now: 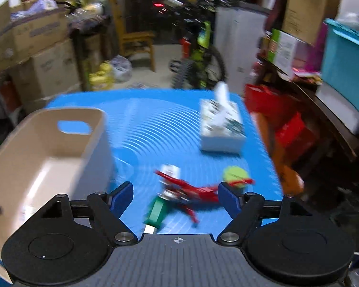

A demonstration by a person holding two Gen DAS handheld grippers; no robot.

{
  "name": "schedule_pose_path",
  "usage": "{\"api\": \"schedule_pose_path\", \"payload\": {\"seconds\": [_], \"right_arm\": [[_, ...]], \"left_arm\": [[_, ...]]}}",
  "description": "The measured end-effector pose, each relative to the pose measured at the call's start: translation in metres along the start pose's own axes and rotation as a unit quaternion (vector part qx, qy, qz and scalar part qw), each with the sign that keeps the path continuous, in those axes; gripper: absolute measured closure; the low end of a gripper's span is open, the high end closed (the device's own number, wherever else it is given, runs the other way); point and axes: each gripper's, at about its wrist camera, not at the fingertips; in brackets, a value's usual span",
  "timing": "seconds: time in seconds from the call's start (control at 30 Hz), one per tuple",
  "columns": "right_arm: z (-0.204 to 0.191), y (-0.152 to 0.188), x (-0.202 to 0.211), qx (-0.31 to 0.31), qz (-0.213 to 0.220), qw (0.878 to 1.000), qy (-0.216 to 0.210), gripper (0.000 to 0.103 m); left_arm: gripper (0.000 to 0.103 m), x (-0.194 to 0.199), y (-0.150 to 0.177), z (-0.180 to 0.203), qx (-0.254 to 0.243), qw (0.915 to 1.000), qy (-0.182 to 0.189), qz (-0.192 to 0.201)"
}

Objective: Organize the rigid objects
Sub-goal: 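Grasp the pink floral box with the right tool, then carry the pink floral box with the right tool and release it into the bin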

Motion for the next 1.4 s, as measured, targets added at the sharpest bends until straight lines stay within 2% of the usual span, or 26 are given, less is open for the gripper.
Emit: {"api": "schedule_pose_path", "payload": {"seconds": [0.23, 0.5, 0.8, 0.9, 1.07, 1.4], "right_arm": [[0.039, 0.020, -0.033, -0.029, -0.053, 0.997, 0.041, 0.022], [0.058, 0.040, -0.056, -0.036, -0.108, 0.991, 0.066, 0.021], [0.079, 0.055, -0.083, -0.075, -0.165, 0.981, 0.066, 0.021], [0.085, 0.058, -0.086, -0.090, -0.170, 0.980, 0.059, 0.024], [0.082, 0.057, -0.083, -0.091, -0.163, 0.981, 0.054, 0.044], [0.066, 0.039, -0.059, -0.092, -0.106, 0.989, 0.045, 0.044]], "left_arm": [[0.095, 0.000, 0.000, 0.000, -0.001, 1.0000, 0.000, 0.000], [0.095, 0.000, 0.000, 0.000, -0.001, 1.0000, -0.001, 0.000], [0.095, 0.000, 0.000, 0.000, 0.000, 1.0000, 0.000, 0.000], [0.095, 0.000, 0.000, 0.000, 0.000, 1.0000, 0.000, 0.000], [0.095, 0.000, 0.000, 0.000, 0.000, 1.0000, 0.000, 0.000], [0.095, 0.000, 0.000, 0.000, -0.001, 1.0000, 0.000, 0.000]]}}
Point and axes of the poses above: each gripper's, at about its wrist camera, not at the fingertips, and x roughly against the way its jaws point, z to its right, y to its underside, and after that the axes turned 4 degrees about y, right-handed
